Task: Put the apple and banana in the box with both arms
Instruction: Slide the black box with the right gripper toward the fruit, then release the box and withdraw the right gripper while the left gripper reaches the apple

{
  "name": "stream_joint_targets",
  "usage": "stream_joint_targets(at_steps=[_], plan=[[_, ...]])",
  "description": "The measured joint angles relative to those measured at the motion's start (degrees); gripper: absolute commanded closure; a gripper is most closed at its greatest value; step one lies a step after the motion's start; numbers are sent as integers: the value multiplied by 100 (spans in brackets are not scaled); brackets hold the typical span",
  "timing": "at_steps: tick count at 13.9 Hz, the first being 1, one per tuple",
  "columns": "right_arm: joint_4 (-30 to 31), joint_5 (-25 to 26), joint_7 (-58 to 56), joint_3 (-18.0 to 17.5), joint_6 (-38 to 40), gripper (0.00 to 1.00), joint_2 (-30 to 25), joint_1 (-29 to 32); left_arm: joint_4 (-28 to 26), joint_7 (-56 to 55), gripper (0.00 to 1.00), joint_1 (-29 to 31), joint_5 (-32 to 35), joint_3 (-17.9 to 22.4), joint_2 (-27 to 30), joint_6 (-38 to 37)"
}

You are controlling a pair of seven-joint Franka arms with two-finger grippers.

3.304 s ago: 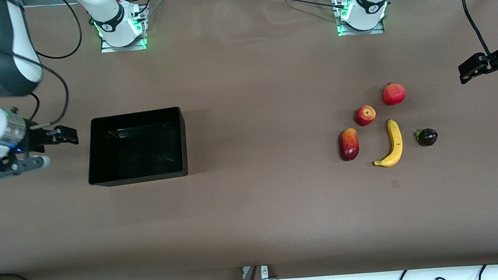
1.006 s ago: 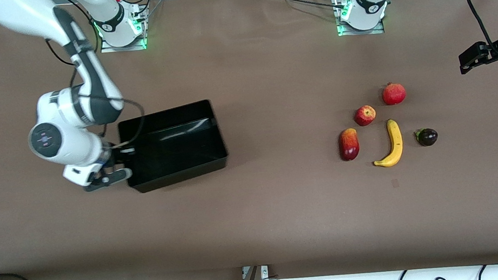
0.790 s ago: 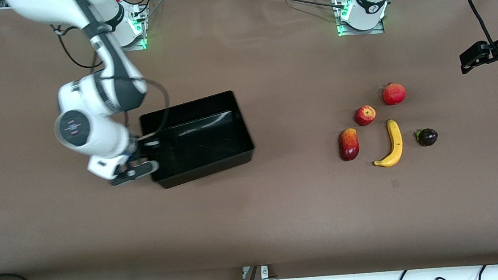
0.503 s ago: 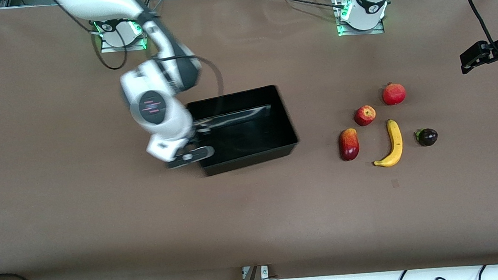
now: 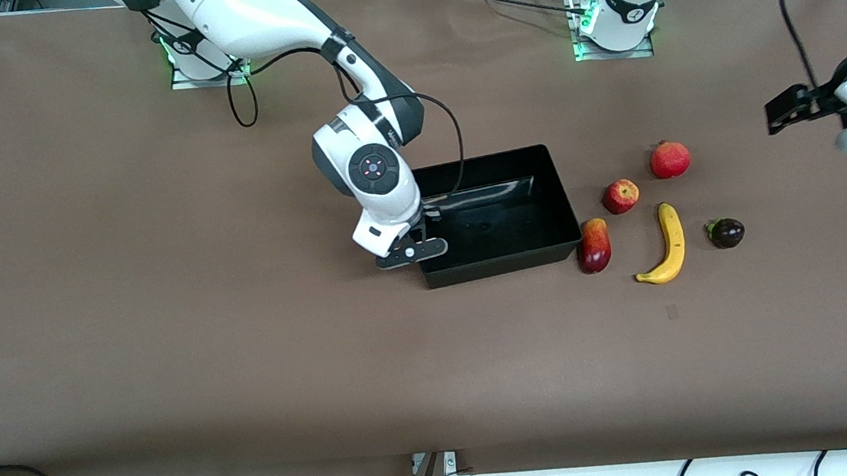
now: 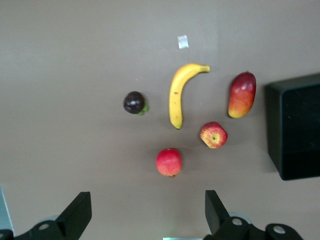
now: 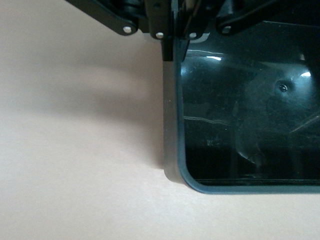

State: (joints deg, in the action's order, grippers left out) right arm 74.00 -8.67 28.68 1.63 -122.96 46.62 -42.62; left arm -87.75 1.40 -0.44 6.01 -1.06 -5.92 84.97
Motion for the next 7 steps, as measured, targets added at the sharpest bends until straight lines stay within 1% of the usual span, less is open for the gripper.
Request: stream_joint_targets(at_steps=[3,5,6,7], plan=[[-101,-17,192,0,-242,100,152,-89,-320,-3,0,-38,-21,-94,-362,175],[-225,-19,225,5,-263,99,273,-94,-694,-4,0,-54,-23,-252,-522,690],[-274,-19,229,12,-268,75,319,-94,-927,-5,0,-61,-23,-346,-558,1000],[-307,-20,234,18,-272,46,351,-94,-1182,-7,0,-70,-23,-437,-580,1312]])
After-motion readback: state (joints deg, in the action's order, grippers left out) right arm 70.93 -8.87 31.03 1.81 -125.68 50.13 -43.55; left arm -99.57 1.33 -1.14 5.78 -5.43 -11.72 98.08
